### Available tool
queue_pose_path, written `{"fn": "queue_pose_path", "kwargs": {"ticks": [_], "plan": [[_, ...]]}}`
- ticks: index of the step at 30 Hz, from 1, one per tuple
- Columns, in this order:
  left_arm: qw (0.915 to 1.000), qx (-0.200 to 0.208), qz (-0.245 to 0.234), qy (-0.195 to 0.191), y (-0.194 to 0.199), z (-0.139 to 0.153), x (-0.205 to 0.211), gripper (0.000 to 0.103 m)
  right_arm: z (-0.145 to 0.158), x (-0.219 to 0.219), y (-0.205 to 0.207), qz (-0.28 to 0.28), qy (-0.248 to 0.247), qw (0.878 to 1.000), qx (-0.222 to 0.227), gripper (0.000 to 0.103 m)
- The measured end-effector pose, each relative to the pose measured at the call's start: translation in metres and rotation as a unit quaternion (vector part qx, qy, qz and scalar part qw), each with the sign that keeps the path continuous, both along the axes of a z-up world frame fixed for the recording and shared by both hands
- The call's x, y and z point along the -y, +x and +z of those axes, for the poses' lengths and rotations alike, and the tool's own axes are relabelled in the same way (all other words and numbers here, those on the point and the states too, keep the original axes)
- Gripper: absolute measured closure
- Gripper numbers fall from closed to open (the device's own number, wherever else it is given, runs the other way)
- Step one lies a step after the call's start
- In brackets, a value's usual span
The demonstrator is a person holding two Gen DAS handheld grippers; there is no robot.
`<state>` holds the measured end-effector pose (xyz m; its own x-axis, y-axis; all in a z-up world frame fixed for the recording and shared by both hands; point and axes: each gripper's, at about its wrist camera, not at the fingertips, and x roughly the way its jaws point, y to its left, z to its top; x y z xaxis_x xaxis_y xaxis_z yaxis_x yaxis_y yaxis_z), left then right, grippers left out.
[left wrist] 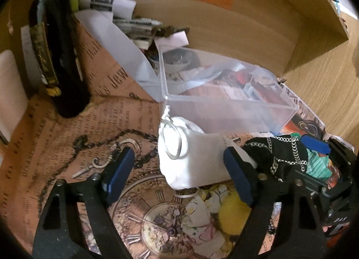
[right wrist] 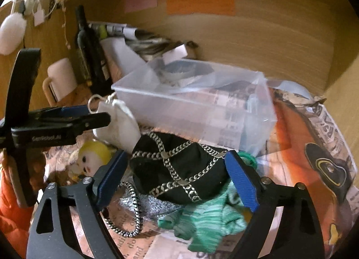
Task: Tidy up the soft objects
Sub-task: 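Grasp white pouch with left tool while right tool grasps black chain bag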
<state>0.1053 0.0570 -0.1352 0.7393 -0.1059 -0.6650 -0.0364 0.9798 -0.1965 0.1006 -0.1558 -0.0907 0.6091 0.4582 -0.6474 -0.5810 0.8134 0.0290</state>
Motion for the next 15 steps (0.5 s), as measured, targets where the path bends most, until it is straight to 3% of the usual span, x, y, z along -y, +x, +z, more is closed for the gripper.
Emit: {"fn": "queue_pose_path", "kwargs": {"ticks": [5,9,11,12,15], "plan": [[0.9995,-0.019,-0.021,-0.016,0.009,-0.01,0.003,0.043,-0.008,-0.009,0.003,0.008,-0.036,0.999,-0.002,0.024],[0.9987,-0.02,-0.041,-0.021,0.01,-0.011,0.007,0.063,-0.012,-0.009,0.009,0.008,-0.049,0.999,-0.007,0.04],[0.9986,-0.016,-0.046,-0.019,0.008,-0.01,0.01,0.072,-0.012,-0.007,0.011,0.009,-0.047,0.999,-0.013,0.065],[0.9986,-0.015,-0.047,-0.02,0.007,-0.01,0.011,0.076,-0.012,-0.007,0.014,0.014,-0.042,0.999,-0.024,0.072],[0.9986,-0.005,-0.049,-0.018,0.003,-0.006,0.012,0.082,-0.017,-0.008,0.017,0.012,-0.041,0.999,-0.03,0.079]]}}
